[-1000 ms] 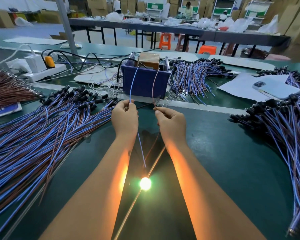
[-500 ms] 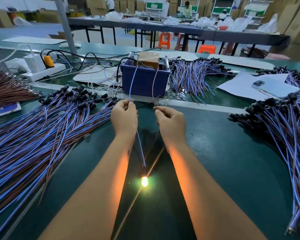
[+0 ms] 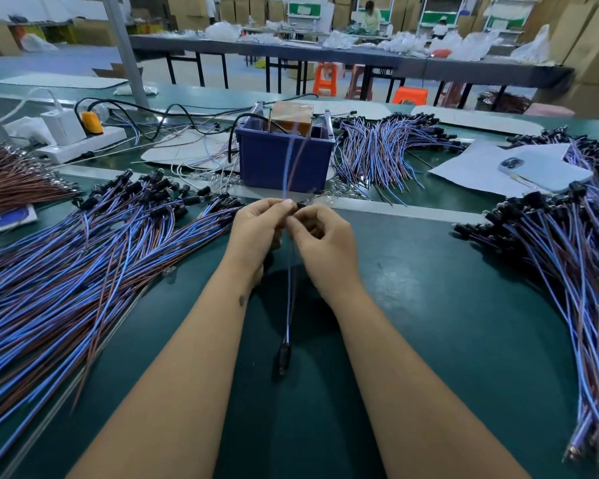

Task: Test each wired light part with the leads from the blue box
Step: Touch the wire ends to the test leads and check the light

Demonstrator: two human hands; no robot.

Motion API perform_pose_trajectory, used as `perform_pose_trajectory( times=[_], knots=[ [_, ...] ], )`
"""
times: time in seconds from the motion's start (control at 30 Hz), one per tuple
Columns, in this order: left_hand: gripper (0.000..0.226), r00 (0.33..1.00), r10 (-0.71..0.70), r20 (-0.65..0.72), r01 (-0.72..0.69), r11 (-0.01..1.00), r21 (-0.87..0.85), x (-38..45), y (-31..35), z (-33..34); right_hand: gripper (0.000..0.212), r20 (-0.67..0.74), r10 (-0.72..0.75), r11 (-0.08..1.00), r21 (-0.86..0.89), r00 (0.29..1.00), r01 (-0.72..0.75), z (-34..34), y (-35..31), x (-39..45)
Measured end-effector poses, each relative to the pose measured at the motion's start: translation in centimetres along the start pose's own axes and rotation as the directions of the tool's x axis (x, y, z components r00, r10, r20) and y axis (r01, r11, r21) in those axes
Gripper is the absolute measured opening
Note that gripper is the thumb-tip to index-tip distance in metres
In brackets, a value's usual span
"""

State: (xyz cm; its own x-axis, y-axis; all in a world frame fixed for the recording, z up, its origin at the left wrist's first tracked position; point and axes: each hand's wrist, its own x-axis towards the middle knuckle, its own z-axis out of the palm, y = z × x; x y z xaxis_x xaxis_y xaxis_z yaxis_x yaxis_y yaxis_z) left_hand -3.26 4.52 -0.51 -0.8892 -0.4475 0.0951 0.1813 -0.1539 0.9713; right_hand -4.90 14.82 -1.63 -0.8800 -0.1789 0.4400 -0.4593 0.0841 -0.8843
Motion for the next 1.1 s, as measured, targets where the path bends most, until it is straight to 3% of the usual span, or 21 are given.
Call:
perform_pose_trajectory(
  times=[0.13,0.2,0.27,0.4,0.47,0.53,0.63,0.7,0.77,0.87,0.97,1.03,1.1],
  knots=[
    [0.019,0.995,-0.1,-0.023,0.084,0.924,-0.374,0.7,0.5,-0.8,0.029,0.07,0.057,0.998,0.009,0.996,-0.058,-0.3,0.4,0.3],
    [0.02,0.992,-0.114,-0.057,0.083,0.917,-0.39,0.9,0.4,-0.9,0.048,0.218,0.031,0.998,0.047,0.975,-0.042,-0.1,0.1,0.1],
    [0.023,0.988,-0.107,-0.111,0.063,0.937,-0.345,1.0,0.1,-1.0,0.052,0.297,-0.008,0.99,0.138,0.955,-0.035,-0.1,-0.2,-0.1],
    [0.022,0.974,-0.123,-0.19,0.045,0.928,-0.369,1.2,-0.2,-1.2,0.018,0.146,0.074,0.916,0.381,0.987,-0.125,-0.6,-0.4,0.0],
    [0.02,0.976,-0.096,-0.194,0.026,0.942,-0.334,1.1,-0.4,-1.0,0.019,0.056,0.215,0.861,0.461,0.975,-0.216,-0.8,-0.2,0.4],
    [0.017,0.986,-0.017,-0.163,-0.014,0.983,-0.182,0.7,-0.6,-0.6,0.025,0.007,0.31,0.814,0.515,0.951,-0.269,-1.2,0.1,0.8],
    [0.015,0.983,0.182,0.031,-0.184,0.951,0.247,-0.3,-1.1,0.4,0.034,-0.165,0.355,0.874,0.407,0.92,-0.265,-2.1,0.6,1.4],
    [0.012,0.941,0.233,0.246,-0.326,0.822,0.466,-1.2,-1.4,1.3,0.037,-0.289,0.331,0.927,0.276,0.898,-0.253,-2.8,1.0,1.6],
    [0.01,0.878,0.237,0.416,-0.465,0.627,0.625,-2.2,-1.4,2.0,0.037,-0.33,0.32,0.93,0.288,0.888,-0.228,-3.5,1.2,1.6],
    [0.012,0.785,0.242,0.57,-0.612,0.448,0.652,-4.1,-0.9,3.2,0.037,-0.304,0.354,0.898,0.374,0.884,-0.23,-4.5,1.0,1.1],
    [0.006,0.668,0.266,0.695,-0.742,0.308,0.596,-6.2,-0.6,5.1,0.038,-0.254,0.345,0.919,0.284,0.904,-0.272,-6.6,1.1,0.6],
    [0.005,0.631,0.263,0.73,-0.771,0.313,0.554,-7.4,-0.6,6.9,0.037,-0.212,0.314,0.949,0.1,0.925,-0.299,-9.2,0.9,0.4],
    [0.008,0.604,0.272,0.749,-0.781,0.389,0.489,-8.7,-0.6,9.0,0.031,-0.177,0.283,0.937,-0.16,0.943,-0.311,-12.9,0.6,0.6]
  ],
)
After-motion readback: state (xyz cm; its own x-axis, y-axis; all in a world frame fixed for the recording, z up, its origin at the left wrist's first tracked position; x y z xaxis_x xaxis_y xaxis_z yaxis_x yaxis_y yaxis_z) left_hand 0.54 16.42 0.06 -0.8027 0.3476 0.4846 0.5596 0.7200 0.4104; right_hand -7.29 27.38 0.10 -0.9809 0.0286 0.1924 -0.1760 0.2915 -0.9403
